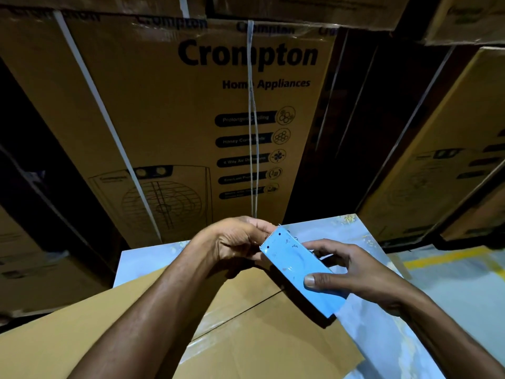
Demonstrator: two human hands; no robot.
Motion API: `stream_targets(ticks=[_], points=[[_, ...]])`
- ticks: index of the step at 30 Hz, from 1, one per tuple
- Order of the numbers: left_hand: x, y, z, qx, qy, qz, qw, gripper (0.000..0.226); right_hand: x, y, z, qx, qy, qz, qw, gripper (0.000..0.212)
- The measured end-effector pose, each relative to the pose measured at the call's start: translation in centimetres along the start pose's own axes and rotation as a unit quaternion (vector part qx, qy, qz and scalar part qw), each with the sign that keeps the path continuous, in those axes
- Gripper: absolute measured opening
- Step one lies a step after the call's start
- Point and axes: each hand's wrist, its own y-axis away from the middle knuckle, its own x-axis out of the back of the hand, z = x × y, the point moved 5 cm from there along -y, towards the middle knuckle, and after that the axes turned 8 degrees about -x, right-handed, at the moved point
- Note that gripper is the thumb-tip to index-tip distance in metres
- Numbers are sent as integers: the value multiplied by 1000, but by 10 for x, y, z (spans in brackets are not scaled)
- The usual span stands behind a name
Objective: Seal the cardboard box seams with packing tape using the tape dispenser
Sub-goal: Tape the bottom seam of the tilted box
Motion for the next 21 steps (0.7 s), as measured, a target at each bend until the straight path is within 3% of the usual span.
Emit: stream_targets(ticks=[6,10,14,21], points=[[-1,-3,1,-29,-3,37,999,24,-1,-1,2,-9,-21,-6,1000,52],[-2,-14,-1,-75,-21,104,992,26,-3,-3,6,-10,-42,-16,999,53],[-1,-23,-4,-103,-25,169,980,13,-2,-5,6,-5,-55,-7,998,53],[10,-20,-8,6,78,3,997,14,5,-8,6,-11,-66,-12,998,50]])
